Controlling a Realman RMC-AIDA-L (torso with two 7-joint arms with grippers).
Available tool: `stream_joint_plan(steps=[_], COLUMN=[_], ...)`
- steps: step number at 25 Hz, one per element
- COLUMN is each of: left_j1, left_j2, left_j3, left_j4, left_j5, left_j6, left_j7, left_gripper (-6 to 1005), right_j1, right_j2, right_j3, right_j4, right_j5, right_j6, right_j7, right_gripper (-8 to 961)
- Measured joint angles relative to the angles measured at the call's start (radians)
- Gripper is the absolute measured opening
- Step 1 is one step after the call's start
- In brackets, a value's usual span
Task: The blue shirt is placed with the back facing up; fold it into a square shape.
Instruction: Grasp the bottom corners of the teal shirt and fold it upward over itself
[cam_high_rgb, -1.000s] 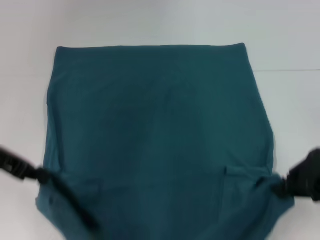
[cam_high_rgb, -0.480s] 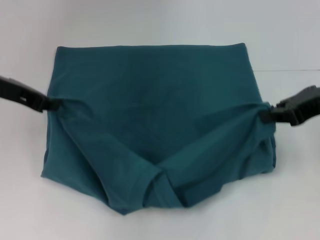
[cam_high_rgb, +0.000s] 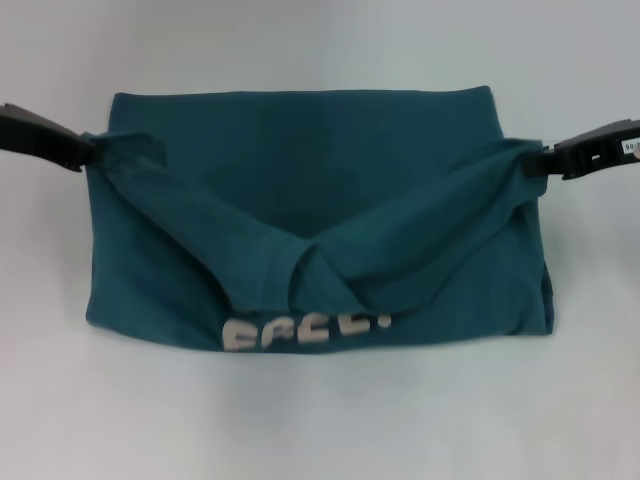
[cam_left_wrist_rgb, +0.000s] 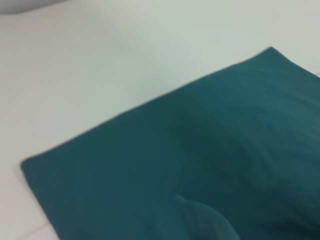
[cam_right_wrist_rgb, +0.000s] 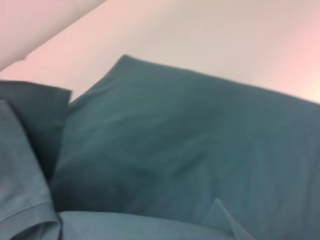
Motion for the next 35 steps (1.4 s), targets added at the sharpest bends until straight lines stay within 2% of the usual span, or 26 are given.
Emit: stream_joint_plan(steps=[7,12,19,26,28,32,35], left_j1=[0.003,-0.008,-0.025,-0.074,-0.080,-0.083,-0.083], left_j2=[-0.020,-0.022,-0.022,-0.016,-0.015,-0.015,-0.016], left_j3=[0.018,0.050,0.140,0.160,0.163,0.167,0.167], left_j4=[-0.033,-0.081,-0.174,-0.294,-0.311,-0.325,-0.343], left_j5=[0.002,0.001,0.006,0.010,0.010,0.011,0.011], left_j6=[-0.114,-0.177,-0.294,-0.393,-0.411,-0.427,-0.456], left_j7=[0.065,0.123,0.159,0.194,0.195,0.203,0.205], left_gripper=[0,-1,0,0,-1,-1,-1], right_j1=[0.018,0.029,0.048,0.063,0.076,0.099,0.121], right_j2=[0.006,0.010,0.017,0.037,0.039,0.033,0.005], right_j3=[-0.018,-0.062,-0.114,-0.135,-0.137,-0.133,-0.131], right_j4=[0.074,0.130,0.197,0.214,0.238,0.287,0.375], right_j5=[-0.024,-0.024,-0.024,-0.001,0.050,0.104,0.097], right_j6=[0.153,0.246,0.337,0.374,0.353,0.343,0.410], right_j7=[-0.006,-0.012,-0.033,-0.158,-0.247,-0.328,-0.307], right_gripper=[124,132,143,155,158,164,169])
